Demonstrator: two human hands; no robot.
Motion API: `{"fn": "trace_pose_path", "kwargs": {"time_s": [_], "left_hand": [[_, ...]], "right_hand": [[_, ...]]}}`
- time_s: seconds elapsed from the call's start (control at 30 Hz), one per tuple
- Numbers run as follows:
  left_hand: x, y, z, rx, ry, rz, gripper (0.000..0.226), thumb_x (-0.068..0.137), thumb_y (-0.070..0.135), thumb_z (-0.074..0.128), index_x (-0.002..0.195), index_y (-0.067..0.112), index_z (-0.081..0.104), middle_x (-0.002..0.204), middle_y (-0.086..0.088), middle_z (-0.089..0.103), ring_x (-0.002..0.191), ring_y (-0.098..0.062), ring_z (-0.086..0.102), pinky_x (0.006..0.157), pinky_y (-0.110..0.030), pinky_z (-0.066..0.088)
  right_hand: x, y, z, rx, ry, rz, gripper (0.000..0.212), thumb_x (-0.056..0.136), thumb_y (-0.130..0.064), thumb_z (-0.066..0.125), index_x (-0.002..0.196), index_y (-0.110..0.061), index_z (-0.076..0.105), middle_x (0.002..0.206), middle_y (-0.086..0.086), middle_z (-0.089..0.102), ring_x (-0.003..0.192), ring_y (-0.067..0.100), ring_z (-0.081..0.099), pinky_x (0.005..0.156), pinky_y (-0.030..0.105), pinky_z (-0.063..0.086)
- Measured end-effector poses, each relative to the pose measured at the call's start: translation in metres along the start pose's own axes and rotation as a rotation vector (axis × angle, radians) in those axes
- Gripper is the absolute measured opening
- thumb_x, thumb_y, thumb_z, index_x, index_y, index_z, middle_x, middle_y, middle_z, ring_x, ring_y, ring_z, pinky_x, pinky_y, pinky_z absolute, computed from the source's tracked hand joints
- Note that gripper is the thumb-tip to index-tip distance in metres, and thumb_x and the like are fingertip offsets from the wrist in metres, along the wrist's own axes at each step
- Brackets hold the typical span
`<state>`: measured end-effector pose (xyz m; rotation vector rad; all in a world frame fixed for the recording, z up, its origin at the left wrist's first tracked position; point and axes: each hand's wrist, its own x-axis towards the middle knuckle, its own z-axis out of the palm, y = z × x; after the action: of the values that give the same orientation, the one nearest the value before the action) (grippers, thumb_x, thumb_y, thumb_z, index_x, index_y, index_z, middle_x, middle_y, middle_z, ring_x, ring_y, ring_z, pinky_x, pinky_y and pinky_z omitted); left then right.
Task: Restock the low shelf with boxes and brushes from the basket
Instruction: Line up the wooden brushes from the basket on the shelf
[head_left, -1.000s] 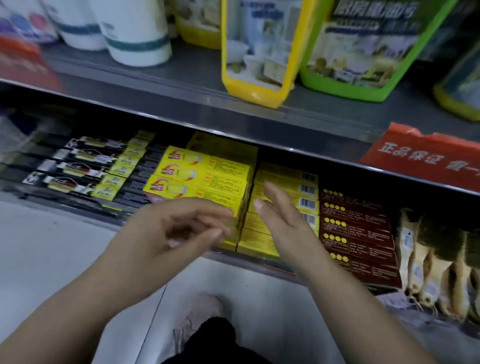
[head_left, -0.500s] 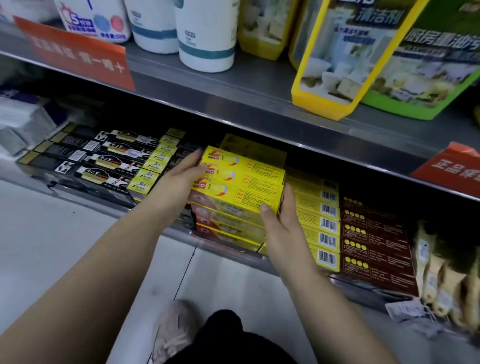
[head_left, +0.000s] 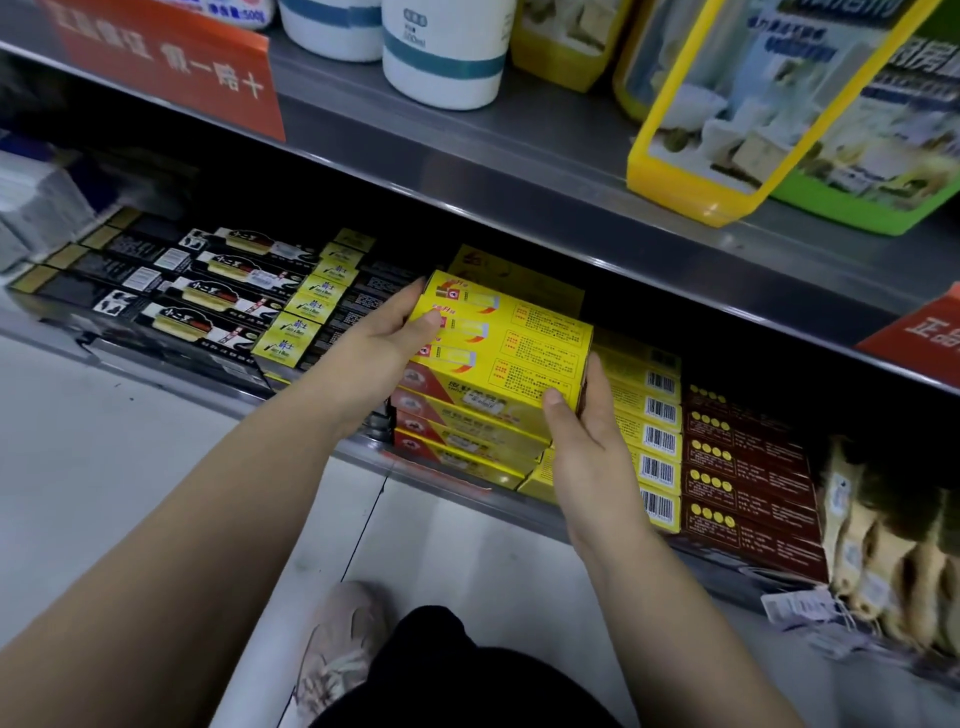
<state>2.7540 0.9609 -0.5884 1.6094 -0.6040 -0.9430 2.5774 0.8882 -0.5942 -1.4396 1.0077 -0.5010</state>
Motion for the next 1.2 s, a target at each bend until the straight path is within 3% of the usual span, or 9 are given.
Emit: {"fn": "trace_pose_path", "kwargs": {"time_s": [0.13, 0.3, 0.4, 0.47, 0.63, 0.77, 0.87, 0.93, 1.2], "left_hand": [[-0.008, -0.005, -0.010, 0.024, 0.086, 0.031, 0.050, 0.091, 0.050, 0.048, 0.140, 0.040, 0.039, 0.118, 0.033, 0.052, 0.108, 0.014, 0.047, 0.089, -0.013, 0.036], [-0.032, -0.025, -0.027, 0.047, 0.055, -0.024, 0.053, 0.089, 0.044, 0.049, 0.139, 0.030, 0.043, 0.140, 0.013, 0.049, 0.130, -0.007, 0.043, 0.110, -0.032, 0.030], [-0.045, -0.034, -0.012, 0.175, 0.042, -0.019, 0.021, 0.096, 0.007, 0.041, 0.110, 0.017, 0.054, 0.090, 0.034, 0.066, 0.089, 0.021, 0.054, 0.077, 0.003, 0.036], [-0.046, -0.035, -0.001, 0.231, 0.050, 0.006, 0.029, 0.097, 0.001, 0.039, 0.101, 0.026, 0.052, 0.069, 0.036, 0.062, 0.074, 0.022, 0.054, 0.061, 0.007, 0.034], [-0.042, -0.030, 0.005, 0.264, 0.073, 0.038, 0.058, 0.095, 0.017, 0.047, 0.148, 0.024, 0.022, 0.121, 0.007, 0.062, 0.114, -0.012, 0.055, 0.098, -0.024, 0.043], [-0.036, -0.029, 0.007, 0.389, 0.065, 0.069, 0.084, 0.085, 0.013, 0.065, 0.150, 0.024, 0.013, 0.107, 0.001, 0.063, 0.102, -0.015, 0.060, 0.097, -0.045, 0.047], [-0.028, -0.028, 0.007, 0.454, 0.114, 0.066, 0.078, 0.083, 0.017, 0.070, 0.146, 0.021, 0.025, 0.118, -0.001, 0.063, 0.109, -0.018, 0.060, 0.099, -0.045, 0.046], [-0.026, -0.028, 0.008, 0.442, 0.134, 0.068, 0.067, 0.083, 0.015, 0.069, 0.141, 0.017, 0.035, 0.116, -0.001, 0.064, 0.109, -0.018, 0.060, 0.099, -0.041, 0.047], [-0.024, -0.028, 0.011, 0.558, 0.221, 0.125, 0.049, 0.084, 0.018, 0.069, 0.128, 0.015, 0.048, 0.102, 0.003, 0.065, 0.090, -0.011, 0.060, 0.082, -0.029, 0.049]], "right_hand": [[-0.006, 0.009, -0.010, 0.033, 0.019, 0.020, 0.056, 0.095, -0.045, 0.043, 0.145, -0.046, 0.017, 0.138, -0.034, 0.025, 0.128, -0.007, 0.025, 0.101, 0.021, 0.020], [-0.023, 0.029, -0.012, 0.139, 0.041, 0.078, 0.035, 0.094, -0.043, 0.044, 0.129, -0.048, 0.045, 0.119, -0.040, 0.044, 0.128, -0.001, 0.038, 0.108, 0.026, 0.026], [-0.033, 0.029, -0.005, 0.253, 0.006, 0.094, 0.040, 0.080, -0.061, 0.046, 0.119, -0.051, 0.048, 0.121, -0.026, 0.051, 0.109, -0.012, 0.053, 0.107, 0.028, 0.029], [-0.035, 0.028, -0.004, 0.271, -0.006, 0.085, 0.067, 0.065, -0.075, 0.047, 0.127, -0.051, 0.040, 0.131, -0.022, 0.045, 0.101, -0.020, 0.053, 0.106, 0.028, 0.027], [-0.028, 0.024, -0.001, 0.006, -0.032, 0.039, 0.068, 0.093, -0.036, 0.052, 0.147, -0.041, 0.012, 0.143, -0.028, 0.024, 0.130, -0.009, 0.025, 0.102, 0.019, 0.022], [-0.018, 0.025, 0.005, -0.260, -0.039, 0.025, 0.069, 0.095, -0.024, 0.051, 0.150, -0.024, 0.008, 0.149, -0.008, 0.036, 0.134, 0.008, 0.038, 0.097, 0.018, 0.031], [-0.013, 0.020, 0.008, -0.443, 0.050, -0.021, 0.066, 0.098, -0.030, 0.043, 0.151, -0.015, 0.006, 0.093, -0.007, 0.063, 0.077, -0.008, 0.060, 0.059, 0.001, 0.038], [-0.010, 0.017, 0.008, -0.500, 0.108, -0.056, 0.064, 0.099, -0.028, 0.040, 0.150, -0.011, 0.006, 0.065, -0.013, 0.047, 0.050, -0.001, 0.052, 0.040, 0.006, 0.034], [-0.008, 0.022, 0.001, -0.515, 0.093, -0.033, 0.047, 0.100, -0.025, 0.039, 0.142, -0.005, 0.032, 0.103, 0.003, 0.059, 0.062, -0.004, 0.046, 0.049, 0.001, 0.036]]}}
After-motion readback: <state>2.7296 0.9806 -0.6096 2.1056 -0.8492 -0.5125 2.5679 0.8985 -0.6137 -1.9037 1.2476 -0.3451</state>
